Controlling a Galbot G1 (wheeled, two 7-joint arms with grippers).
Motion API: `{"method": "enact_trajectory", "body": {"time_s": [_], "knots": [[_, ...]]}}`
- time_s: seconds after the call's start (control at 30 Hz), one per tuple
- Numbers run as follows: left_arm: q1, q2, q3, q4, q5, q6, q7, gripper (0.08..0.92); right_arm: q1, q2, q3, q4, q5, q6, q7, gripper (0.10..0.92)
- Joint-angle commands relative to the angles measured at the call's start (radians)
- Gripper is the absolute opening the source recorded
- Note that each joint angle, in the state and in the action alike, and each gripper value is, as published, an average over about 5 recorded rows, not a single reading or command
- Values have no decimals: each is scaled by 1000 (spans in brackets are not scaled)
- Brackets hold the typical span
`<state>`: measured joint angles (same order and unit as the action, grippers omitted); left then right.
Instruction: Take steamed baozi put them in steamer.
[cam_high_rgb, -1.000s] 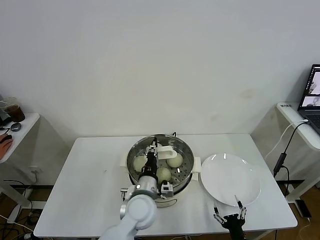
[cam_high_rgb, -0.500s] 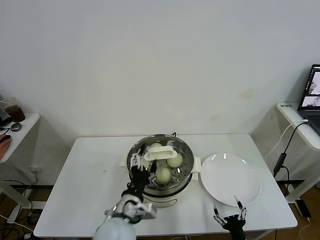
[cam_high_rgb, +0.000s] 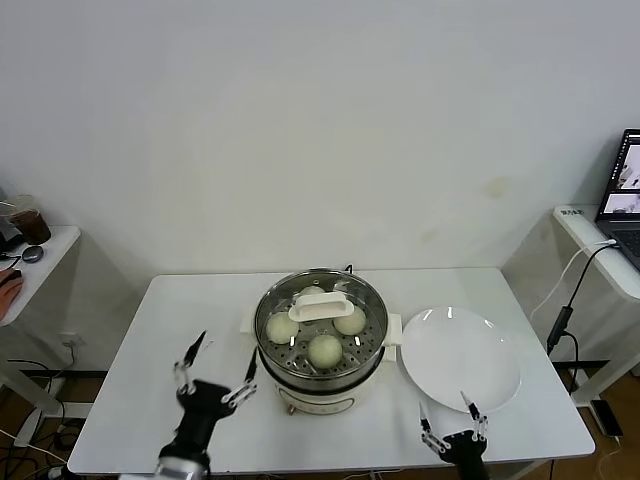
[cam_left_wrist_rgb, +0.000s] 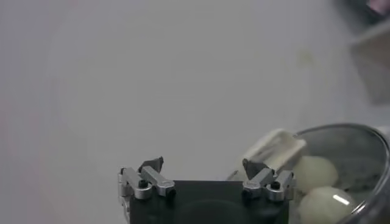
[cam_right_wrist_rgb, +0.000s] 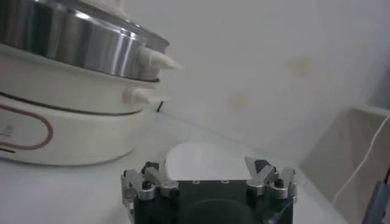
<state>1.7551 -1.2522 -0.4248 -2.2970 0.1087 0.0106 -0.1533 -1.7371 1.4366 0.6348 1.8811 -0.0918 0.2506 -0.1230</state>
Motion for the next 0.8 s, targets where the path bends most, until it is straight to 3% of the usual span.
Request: {"method": "enact_trajectory", "body": {"time_s": [0.03,0.27,0.8], "knots": [[235,-16,-128,169,-361,-280,24,823,-70,-132,-71,91,233,-65,-7,823],[238,-59,-121,248,-285,-334,58,823,-72,-112,-104,93,207,-81,11,823],[215,-57,-142,261,-259,-321,89,823,-70,-57,-96,82,128,-75,29,823]]}}
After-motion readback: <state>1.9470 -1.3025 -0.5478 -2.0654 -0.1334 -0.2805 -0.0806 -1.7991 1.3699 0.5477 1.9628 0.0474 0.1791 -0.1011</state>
